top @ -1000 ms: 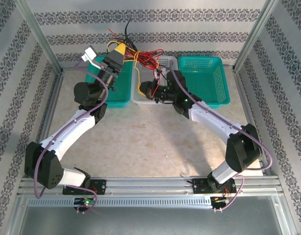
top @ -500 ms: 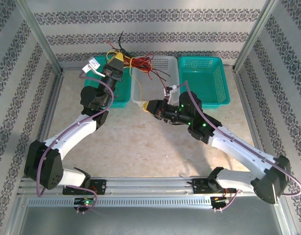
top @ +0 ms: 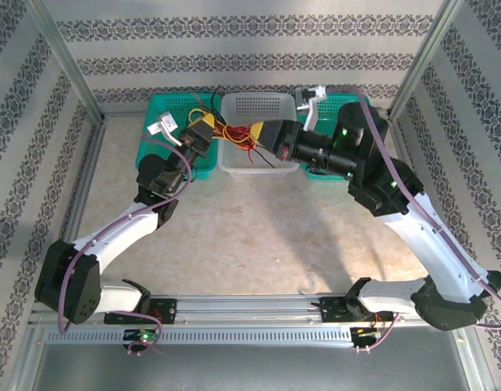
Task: Untangle the cables
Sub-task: Untie the cable.
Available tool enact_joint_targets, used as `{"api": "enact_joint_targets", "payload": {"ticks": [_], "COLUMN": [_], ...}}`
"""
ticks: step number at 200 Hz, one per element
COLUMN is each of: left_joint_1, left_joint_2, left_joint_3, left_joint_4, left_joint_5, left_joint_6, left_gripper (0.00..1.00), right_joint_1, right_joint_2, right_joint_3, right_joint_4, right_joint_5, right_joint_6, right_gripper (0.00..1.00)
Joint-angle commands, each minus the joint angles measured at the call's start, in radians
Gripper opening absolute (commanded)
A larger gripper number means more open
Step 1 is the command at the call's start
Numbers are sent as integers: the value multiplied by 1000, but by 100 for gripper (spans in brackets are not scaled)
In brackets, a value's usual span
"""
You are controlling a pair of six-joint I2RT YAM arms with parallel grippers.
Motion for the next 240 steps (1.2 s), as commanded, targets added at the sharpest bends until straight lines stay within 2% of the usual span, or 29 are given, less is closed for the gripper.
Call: {"api": "enact_joint_targets", "payload": {"ticks": [1,25,60,93,130,154,173,201,225,240], "left_joint_1": [10,10,10,11,10,10,11,10,11,9], "left_joint_2": [-55,-89,-157,-247,-373,-406,-388,-304,-263,-268], "left_joint_3": [-32,-45,-81,-93,-50,-39,-61,10,96,157], "left_joint_4": [-23,-35,-16,7,-88,-47,103,251,252,154], "left_joint_5": [116,238,347,434,478,429,318,215,172,173], "left_joint_6": [-7,-47,-137,-255,-292,-314,-367,-391,-368,-268], "left_gripper": [0,0,0,0,0,0,0,0,0,0], "right_joint_1": [-37,-125,-285,-391,-451,-450,-414,-331,-243,-190], "right_joint_2": [65,159,287,455,606,660,664,628,570,517], "right_joint_3": [183,371,544,724,778,685,523,266,-1,-169], "right_joint_4": [-142,-242,-248,-251,-229,-159,-44,105,288,382], "right_joint_5": [11,4,-108,-192,-241,-258,-276,-259,-262,-246], "right_joint_6": [-129,-170,-131,-85,-42,2,50,100,189,234], "right_gripper": [0,0,0,0,0,0,0,0,0,0]}}
